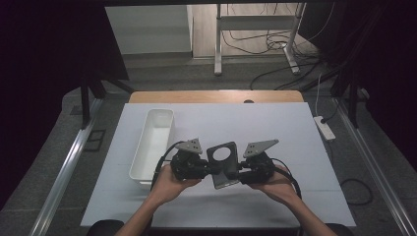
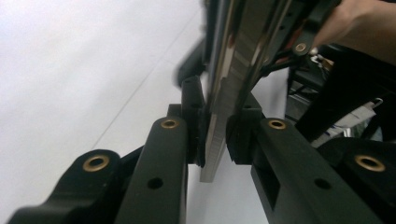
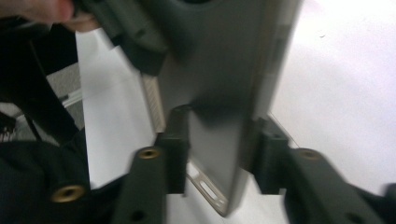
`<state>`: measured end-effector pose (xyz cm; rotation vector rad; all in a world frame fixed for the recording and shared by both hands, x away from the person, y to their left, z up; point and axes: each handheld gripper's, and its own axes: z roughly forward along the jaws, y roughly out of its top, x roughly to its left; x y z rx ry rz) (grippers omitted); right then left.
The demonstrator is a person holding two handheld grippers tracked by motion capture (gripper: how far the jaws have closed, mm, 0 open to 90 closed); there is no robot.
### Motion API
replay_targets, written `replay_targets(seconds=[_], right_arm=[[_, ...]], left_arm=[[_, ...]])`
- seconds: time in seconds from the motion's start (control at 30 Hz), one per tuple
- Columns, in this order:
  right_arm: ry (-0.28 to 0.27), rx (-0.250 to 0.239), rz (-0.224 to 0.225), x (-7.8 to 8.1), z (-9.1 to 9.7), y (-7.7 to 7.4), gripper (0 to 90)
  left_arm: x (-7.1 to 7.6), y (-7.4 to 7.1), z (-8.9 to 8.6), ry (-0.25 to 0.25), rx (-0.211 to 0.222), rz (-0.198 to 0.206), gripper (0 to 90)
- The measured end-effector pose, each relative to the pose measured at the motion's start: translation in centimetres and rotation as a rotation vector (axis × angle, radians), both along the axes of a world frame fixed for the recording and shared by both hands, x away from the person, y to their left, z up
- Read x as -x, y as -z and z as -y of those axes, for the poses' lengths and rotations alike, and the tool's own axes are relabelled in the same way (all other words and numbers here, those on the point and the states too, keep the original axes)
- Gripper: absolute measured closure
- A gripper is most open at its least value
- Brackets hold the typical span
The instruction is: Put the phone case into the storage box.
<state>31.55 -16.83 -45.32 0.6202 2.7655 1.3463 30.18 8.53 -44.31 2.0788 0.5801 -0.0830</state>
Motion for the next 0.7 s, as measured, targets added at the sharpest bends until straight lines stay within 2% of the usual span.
replay_targets(seconds=[0.03, 0.07, 0.1, 0.17, 0.33, 0.4, 0.43, 0.47, 0.57, 0.7], right_arm=[[-0.010, -0.003, -0.002, 0.0, 0.1, -0.1, 71.7], [-0.010, -0.003, -0.002, 0.0, 0.1, -0.1, 71.7], [-0.028, -0.010, -0.004, 0.1, 0.2, -0.3, 77.5], [-0.044, -0.004, 0.014, 0.3, 0.1, -0.5, 79.3], [-0.030, 0.005, 0.043, 0.7, 0.0, -0.9, 79.7], [-0.008, 0.007, 0.074, 0.9, -0.1, -1.1, 79.8], [0.000, 0.005, 0.080, 0.9, -0.1, -1.2, 79.8], [0.008, 0.003, 0.085, 1.0, -0.1, -1.3, 79.8], [0.026, -0.002, 0.093, 1.0, 0.1, -1.4, 79.8], [0.060, -0.005, 0.107, 0.9, 0.6, -1.4, 79.8]], left_arm=[[-0.1, 0.1, -0.2, -0.010, 0.003, -0.001, 79.5], [-0.1, 0.1, -0.2, -0.010, 0.003, -0.001, 79.5], [-0.3, 0.1, -0.4, -0.005, 0.025, -0.017, 78.8], [-0.3, 0.1, -0.6, -0.007, 0.032, -0.013, 76.5], [-0.2, 0.0, -0.6, -0.031, 0.041, 0.001, 73.1], [-0.2, -0.1, -0.6, -0.062, 0.027, 0.024, 68.5], [-0.2, -0.1, -0.6, -0.062, 0.027, 0.024, 64.5], [-0.1, -0.1, -0.6, -0.085, 0.019, 0.035, 60.8], [-0.2, -0.1, -0.7, -0.106, 0.012, 0.045, 56.7], [-0.2, 0.0, -1.0, -0.147, 0.001, 0.063, 43.4]])
